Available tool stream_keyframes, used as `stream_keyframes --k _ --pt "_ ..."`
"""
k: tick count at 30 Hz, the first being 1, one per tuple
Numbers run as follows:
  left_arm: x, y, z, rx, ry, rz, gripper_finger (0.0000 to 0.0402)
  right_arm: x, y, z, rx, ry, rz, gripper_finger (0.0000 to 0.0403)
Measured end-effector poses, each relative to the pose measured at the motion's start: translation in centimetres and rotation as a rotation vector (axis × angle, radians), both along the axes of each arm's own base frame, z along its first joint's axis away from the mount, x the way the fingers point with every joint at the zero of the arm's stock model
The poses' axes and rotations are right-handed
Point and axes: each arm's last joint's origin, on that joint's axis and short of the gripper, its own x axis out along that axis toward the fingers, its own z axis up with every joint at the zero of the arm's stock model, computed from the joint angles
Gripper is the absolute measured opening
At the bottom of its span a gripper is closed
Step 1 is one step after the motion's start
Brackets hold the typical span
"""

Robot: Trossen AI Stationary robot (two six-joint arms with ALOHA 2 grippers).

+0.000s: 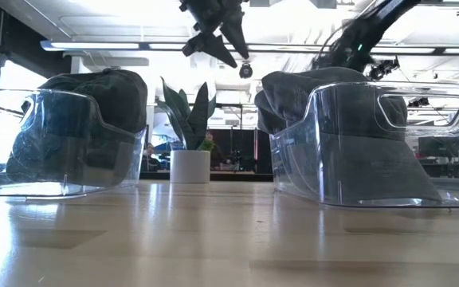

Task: Pick & Place hat
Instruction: Put the green cap into the left transparent bin

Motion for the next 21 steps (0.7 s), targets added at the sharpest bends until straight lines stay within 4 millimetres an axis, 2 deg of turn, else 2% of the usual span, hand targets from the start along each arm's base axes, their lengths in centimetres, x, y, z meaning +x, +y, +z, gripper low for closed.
stream_keyframes --k 7,11,16,21 --pt "-0.2 2.8 1.3 -0.018 -0.129 -0.059 0.0161 -2.2 4.3 7.0 0.050 -0.243 -0.168 0.0004" --pt "-0.5 4.5 1.9 0.048 -0.177 -0.050 0.0161 -3.5 6.4 10.4 0.024 -0.387 -0.258 0.0009" --pt "-0.9 6.3 2.9 0.129 -0.246 -0.077 0.0161 -4.7 8.5 13.3 0.018 -0.573 -0.225 0.0005" --pt "-1.4 7.5 4.2 0.166 -0.356 -0.232 0.0162 -5.7 10.2 15.1 -0.002 -0.680 -0.174 0.0004"
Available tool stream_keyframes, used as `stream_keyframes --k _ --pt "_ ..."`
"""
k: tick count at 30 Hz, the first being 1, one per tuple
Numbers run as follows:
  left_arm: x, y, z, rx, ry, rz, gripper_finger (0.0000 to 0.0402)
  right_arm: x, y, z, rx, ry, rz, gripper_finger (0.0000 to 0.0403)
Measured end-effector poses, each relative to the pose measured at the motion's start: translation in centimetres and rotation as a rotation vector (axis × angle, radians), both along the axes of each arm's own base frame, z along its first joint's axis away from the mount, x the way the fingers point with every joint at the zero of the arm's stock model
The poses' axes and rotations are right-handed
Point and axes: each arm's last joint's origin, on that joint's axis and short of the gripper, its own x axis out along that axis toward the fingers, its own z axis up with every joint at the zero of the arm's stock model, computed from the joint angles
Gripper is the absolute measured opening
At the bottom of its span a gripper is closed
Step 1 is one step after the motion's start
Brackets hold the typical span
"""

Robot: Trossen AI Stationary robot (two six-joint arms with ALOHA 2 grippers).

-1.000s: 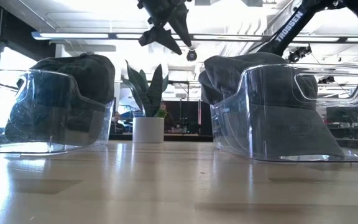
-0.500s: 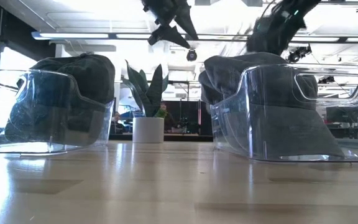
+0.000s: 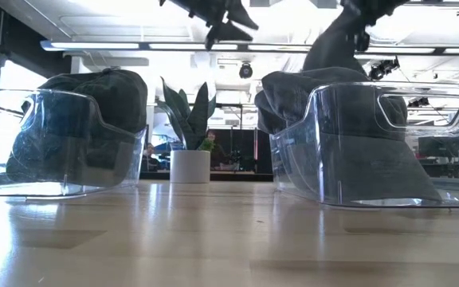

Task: Pick & Place hat
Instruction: Put the green cap into the left transparent bin

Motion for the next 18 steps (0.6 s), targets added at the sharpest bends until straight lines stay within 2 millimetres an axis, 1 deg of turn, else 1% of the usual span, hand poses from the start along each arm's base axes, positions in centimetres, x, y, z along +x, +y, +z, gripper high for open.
stream_keyframes --k 3,5,7,11,13,15,16,18 --pt "-0.1 0.6 0.4 0.037 -0.046 -0.092 0.0175 -0.3 1.0 0.9 -0.008 -0.082 0.100 0.0004" --pt "0.2 0.8 0.7 0.084 -0.103 -0.151 0.0195 -0.4 1.5 1.3 0.011 -0.144 0.184 0.0007" --pt "0.9 1.1 1.1 0.136 -0.179 -0.177 0.0222 -0.5 2.0 1.7 0.043 -0.200 0.272 0.0006" --pt "1.6 1.1 1.5 0.152 -0.279 -0.221 0.0285 0.0 2.6 2.3 0.097 -0.270 0.392 0.0004" --pt "2.9 0.7 1.1 0.155 -0.315 -0.275 0.0312 0.4 2.9 2.5 0.096 -0.283 0.416 0.0006" --pt "3.4 0.7 0.0 0.105 -0.285 -0.286 0.0332 0.8 3.2 2.8 0.080 -0.299 0.446 0.0004" --pt "3.6 0.7 -0.4 0.096 -0.273 -0.283 0.0339 1.1 3.3 2.9 0.066 -0.307 0.464 0.0003" --pt "5.0 0.0 -0.7 0.127 -0.314 -0.273 0.0346 1.5 3.7 3.2 0.047 -0.320 0.494 0.0003"
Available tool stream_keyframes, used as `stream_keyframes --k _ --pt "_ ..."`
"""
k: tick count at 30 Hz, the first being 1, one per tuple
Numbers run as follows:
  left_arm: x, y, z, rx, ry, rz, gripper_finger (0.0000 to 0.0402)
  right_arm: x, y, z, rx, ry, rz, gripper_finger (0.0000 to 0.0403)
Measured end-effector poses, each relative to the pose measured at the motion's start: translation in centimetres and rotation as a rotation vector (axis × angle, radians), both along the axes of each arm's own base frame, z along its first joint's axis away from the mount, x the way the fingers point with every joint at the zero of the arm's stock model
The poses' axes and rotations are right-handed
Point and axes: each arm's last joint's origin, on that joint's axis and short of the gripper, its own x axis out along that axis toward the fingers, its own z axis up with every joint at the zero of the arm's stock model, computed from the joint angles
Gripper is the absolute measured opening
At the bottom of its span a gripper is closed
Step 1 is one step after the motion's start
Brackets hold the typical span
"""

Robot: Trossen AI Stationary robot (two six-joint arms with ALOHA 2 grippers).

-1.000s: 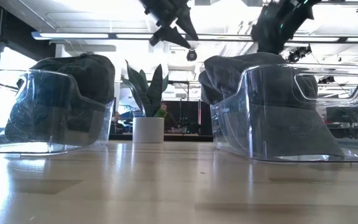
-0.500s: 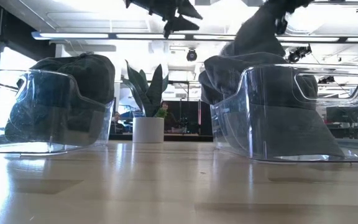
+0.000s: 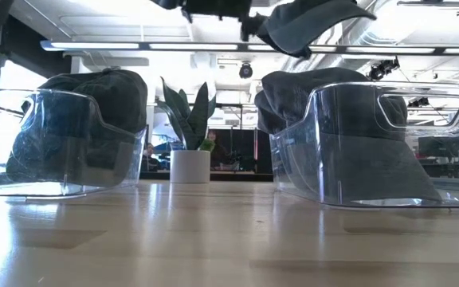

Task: Pick & Place hat
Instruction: Put the green cap into the left transparent bin

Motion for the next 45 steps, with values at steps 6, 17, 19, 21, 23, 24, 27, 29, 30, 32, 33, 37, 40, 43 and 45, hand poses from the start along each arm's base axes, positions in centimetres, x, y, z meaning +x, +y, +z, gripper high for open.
stream_keyframes --k 6,17,19,21,23,24,27,29,30,32,33,37,40,43,45 --pt "1.5 -0.8 -1.3 -0.112 0.000 -0.224 0.0347 0.7 0.6 0.2 0.006 -0.006 0.017 0.0003" --pt "1.4 -3.1 -0.6 -0.230 0.017 -0.616 0.0216 0.6 0.6 -0.1 0.041 0.037 -0.013 0.0003" --pt "1.3 -3.2 -0.4 -0.227 0.014 -0.621 0.0174 0.5 0.7 -0.2 0.060 0.046 -0.008 0.0005" --pt "1.2 -3.2 -0.3 -0.223 0.011 -0.628 0.0131 0.3 1.0 -0.1 0.080 0.049 0.001 0.0008" --pt "1.2 -3.2 -0.3 -0.225 0.015 -0.644 0.0088 0.1 1.3 0.1 0.090 0.039 0.028 0.0009" --pt "1.1 -2.9 -0.3 -0.227 0.016 -0.644 0.0066 -0.1 1.5 0.2 0.089 0.032 0.042 0.0008" --pt "0.4 -2.6 0.4 -0.254 0.017 -0.654 0.0013 -0.7 2.1 0.6 0.079 0.008 0.081 0.0003" --pt "0.1 -2.1 0.6 -0.280 0.021 -0.656 0.0011 -1.1 2.6 0.9 0.069 -0.007 0.100 0.0003" --pt "-0.2 -1.8 0.8 -0.293 0.025 -0.659 0.0014 -1.3 2.8 1.0 0.062 -0.015 0.109 0.0005" --pt "-0.7 -1.6 1.6 -0.278 -0.004 -0.671 0.0014 -1.6 3.2 1.2 0.054 -0.028 0.129 0.0009" --pt "-1.0 -1.6 2.2 -0.249 -0.038 -0.676 0.0011 -1.7 3.4 1.3 0.051 -0.032 0.136 0.0010" --pt "-2.3 -1.5 4.6 -0.207 -0.111 -0.726 0.0004 -1.5 4.0 1.4 0.043 -0.033 0.156 0.0010" --pt "-2.7 -1.8 6.1 -0.175 -0.160 -0.734 0.0004 -0.9 4.5 1.6 0.009 -0.053 0.177 0.0005" --pt "-2.9 -1.9 6.9 -0.162 -0.177 -0.734 0.0002 -0.5 5.1 2.1 -0.054 -0.101 0.207 0.0003" --pt "-3.2 -2.0 7.8 -0.147 -0.198 -0.732 0.0002 -0.2 5.3 2.5 -0.089 -0.136 0.188 0.0008"
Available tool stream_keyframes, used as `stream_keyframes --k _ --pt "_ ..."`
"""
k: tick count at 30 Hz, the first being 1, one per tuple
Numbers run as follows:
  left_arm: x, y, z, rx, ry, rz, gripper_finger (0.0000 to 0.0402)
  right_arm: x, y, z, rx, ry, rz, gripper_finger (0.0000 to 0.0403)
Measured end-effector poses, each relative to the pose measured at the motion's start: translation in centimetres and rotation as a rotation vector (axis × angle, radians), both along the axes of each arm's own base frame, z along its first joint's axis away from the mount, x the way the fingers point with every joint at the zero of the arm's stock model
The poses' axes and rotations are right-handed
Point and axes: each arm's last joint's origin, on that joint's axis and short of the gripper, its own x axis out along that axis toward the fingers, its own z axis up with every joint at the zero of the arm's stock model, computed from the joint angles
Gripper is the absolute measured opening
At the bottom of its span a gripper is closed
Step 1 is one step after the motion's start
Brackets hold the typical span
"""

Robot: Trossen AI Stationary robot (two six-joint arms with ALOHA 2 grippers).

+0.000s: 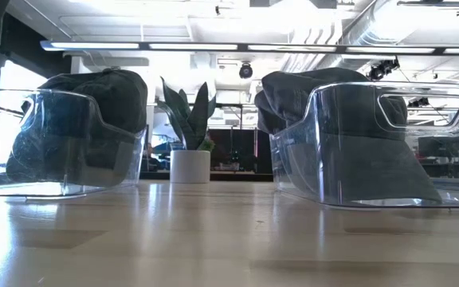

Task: Pick & Place hat
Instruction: Put the green cap into the left transparent bin

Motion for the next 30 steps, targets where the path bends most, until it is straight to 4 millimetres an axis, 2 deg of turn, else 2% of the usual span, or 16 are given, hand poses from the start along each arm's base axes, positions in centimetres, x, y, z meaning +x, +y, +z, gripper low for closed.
stream_keyframes --k 4,7,17,20,26,30 --pt "-0.6 -0.2 1.7 0.019 -0.054 0.008 0.0001 0.4 -0.1 0.7 -0.004 -0.050 -0.099 0.0032" --pt "-0.9 -0.4 2.7 0.031 -0.087 0.016 0.0001 0.7 -0.2 1.1 0.016 -0.070 -0.099 0.0067" --pt "-1.5 -0.5 4.3 0.022 -0.140 0.065 0.0001 2.6 -1.6 0.4 -0.062 -0.094 -0.128 0.0256" --pt "-1.5 -0.5 4.4 0.017 -0.146 0.077 0.0001 3.7 -2.3 -0.2 -0.113 -0.093 -0.126 0.0296" --pt "-1.5 -0.5 4.4 -0.025 -0.110 0.066 0.0001 5.5 -3.5 -1.0 -0.252 -0.144 -0.139 0.0310" --pt "-1.5 -0.5 4.4 -0.050 -0.085 0.058 0.0001 6.4 -4.0 -1.1 -0.249 -0.174 -0.097 0.0310"
